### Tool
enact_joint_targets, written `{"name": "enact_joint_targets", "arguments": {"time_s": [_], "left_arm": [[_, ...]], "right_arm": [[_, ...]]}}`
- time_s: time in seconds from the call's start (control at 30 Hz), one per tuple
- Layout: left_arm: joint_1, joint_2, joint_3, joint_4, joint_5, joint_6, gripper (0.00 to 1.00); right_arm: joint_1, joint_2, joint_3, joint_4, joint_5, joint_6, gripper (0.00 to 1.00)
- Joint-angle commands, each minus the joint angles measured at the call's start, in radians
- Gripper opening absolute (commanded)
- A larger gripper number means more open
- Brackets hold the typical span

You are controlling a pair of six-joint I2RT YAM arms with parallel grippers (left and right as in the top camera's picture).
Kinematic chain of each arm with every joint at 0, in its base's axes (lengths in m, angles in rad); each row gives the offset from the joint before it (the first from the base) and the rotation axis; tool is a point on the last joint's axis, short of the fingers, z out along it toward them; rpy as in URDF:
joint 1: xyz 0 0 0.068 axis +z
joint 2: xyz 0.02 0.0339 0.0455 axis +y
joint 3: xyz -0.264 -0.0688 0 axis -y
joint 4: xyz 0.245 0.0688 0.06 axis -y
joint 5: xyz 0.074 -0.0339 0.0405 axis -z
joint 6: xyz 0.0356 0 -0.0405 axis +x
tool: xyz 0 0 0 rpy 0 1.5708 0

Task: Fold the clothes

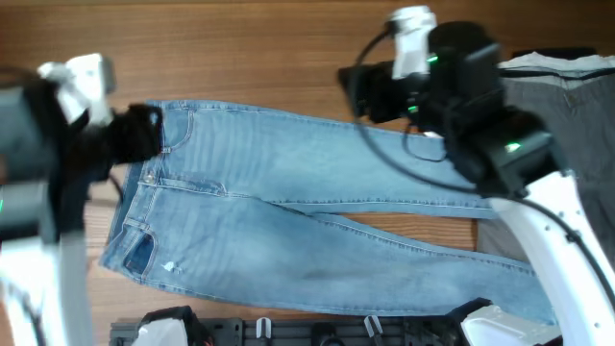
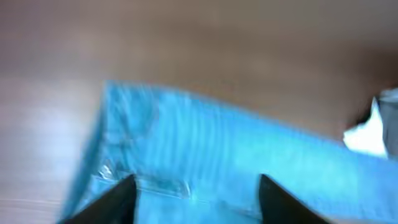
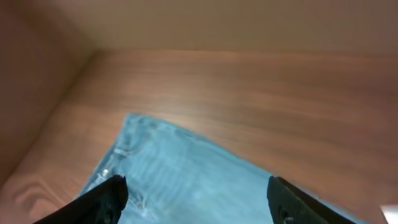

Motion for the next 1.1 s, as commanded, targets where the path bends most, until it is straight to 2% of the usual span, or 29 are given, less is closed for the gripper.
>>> {"name": "enact_joint_targets", "arguments": {"time_s": [0.0,0.07,0.13,0.2,0.3,0.43,0.5,0.67,0.73,0.77,0.8,0.83,0.87,1.0,1.07], "left_arm": [[0.005,0.28,-0.006,-0.021,0.14,0.0,0.35],[0.003,0.479,-0.006,-0.004,0.139,-0.001,0.24],[0.008,0.653,-0.006,0.031,0.138,-0.002,0.04],[0.026,0.776,-0.006,0.09,0.122,-0.044,0.04],[0.077,0.917,-0.006,0.217,-0.01,-0.139,0.04],[0.174,1.022,-0.006,0.325,-0.132,-0.161,0.04],[0.261,1.075,-0.006,0.352,-0.226,-0.229,0.04],[0.544,1.098,0.018,0.39,-0.285,-0.235,0.04],[0.668,1.094,0.071,0.361,-0.26,-0.236,0.04],[0.744,1.089,0.108,0.337,-0.188,-0.235,0.04],[0.784,1.083,0.126,0.333,-0.099,-0.235,0.04],[0.826,1.063,0.146,0.335,0.056,-0.229,0.08],[0.838,1.022,0.172,0.334,0.198,-0.144,0.12],[0.744,0.883,0.179,0.323,0.261,-0.057,0.16],[0.665,0.827,0.179,0.275,0.256,0.001,0.17]], "right_arm": [[-0.104,0.014,0.008,-0.078,0.005,0.108,0.78],[-0.132,0.022,0.008,-0.114,0.006,0.108,0.79],[-0.138,0.03,0.008,-0.137,0.008,0.108,0.79],[-0.138,0.036,0.006,-0.151,0.029,0.108,0.79],[-0.138,0.056,0.004,-0.158,0.04,0.108,0.8],[-0.138,0.109,0.004,-0.157,0.056,0.11,0.8],[-0.138,0.15,0.004,-0.158,0.058,0.108,0.8],[-0.138,0.222,0.004,-0.158,0.059,0.104,0.81],[-0.138,0.248,0.003,-0.169,0.06,0.082,0.82],[-0.138,0.262,0.003,-0.176,0.061,0.082,0.82],[-0.138,0.283,0.003,-0.176,0.061,0.082,0.82],[-0.138,0.312,0.003,-0.176,0.061,0.082,0.8],[-0.138,0.356,0.003,-0.182,0.053,0.085,0.77],[-0.138,0.386,0.003,-0.179,0.038,0.081,0.71],[-0.138,0.387,0.003,-0.171,-0.063,-0.034,0.69]]}}
